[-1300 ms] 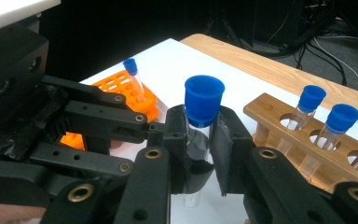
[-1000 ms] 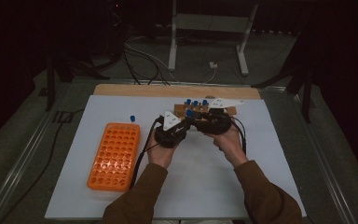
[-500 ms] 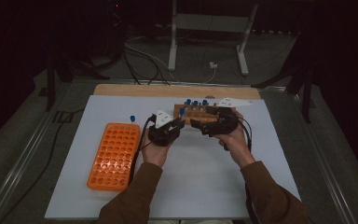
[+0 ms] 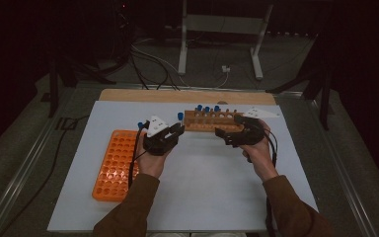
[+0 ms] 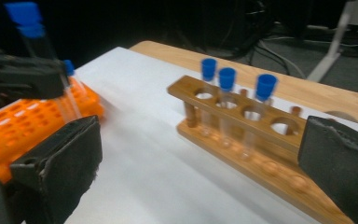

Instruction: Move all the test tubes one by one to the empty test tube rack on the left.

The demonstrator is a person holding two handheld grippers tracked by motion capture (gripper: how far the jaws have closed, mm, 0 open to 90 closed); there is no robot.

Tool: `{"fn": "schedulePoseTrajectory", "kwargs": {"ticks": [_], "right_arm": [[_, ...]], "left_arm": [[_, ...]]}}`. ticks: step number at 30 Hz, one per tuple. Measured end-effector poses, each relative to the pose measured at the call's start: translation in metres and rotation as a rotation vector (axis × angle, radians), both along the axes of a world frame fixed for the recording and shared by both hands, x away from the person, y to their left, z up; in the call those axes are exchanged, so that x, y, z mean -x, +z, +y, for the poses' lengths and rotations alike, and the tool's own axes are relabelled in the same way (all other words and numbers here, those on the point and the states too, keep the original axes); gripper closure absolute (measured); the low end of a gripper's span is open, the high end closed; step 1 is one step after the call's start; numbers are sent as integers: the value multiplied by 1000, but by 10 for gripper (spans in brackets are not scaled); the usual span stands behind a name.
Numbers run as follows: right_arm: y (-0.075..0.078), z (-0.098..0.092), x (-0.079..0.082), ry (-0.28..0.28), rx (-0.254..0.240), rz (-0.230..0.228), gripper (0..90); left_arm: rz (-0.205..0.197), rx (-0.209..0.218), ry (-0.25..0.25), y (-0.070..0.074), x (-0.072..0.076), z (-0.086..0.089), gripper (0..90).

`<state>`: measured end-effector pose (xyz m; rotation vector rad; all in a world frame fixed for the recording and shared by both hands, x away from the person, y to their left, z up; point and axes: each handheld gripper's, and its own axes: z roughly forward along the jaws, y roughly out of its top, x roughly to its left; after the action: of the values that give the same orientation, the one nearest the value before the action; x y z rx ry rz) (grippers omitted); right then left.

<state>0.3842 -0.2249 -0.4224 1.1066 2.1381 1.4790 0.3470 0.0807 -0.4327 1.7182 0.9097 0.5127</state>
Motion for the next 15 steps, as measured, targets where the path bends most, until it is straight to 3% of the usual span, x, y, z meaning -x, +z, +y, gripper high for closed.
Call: {"fn": "schedulePoseTrajectory", "kwargs": {"ticks": [6, 10, 15], "right_arm": [[-4, -12, 4, -36, -2, -12, 0], [-8, -18, 7, -55, 3, -15, 0], [-11, -23, 11, -78, 40, -45, 0]], "left_arm": [[1, 8, 19, -1, 4, 18, 782], [1, -8, 32, -3, 7, 31, 782], [3, -9, 53, -5, 10, 44, 782]]}}
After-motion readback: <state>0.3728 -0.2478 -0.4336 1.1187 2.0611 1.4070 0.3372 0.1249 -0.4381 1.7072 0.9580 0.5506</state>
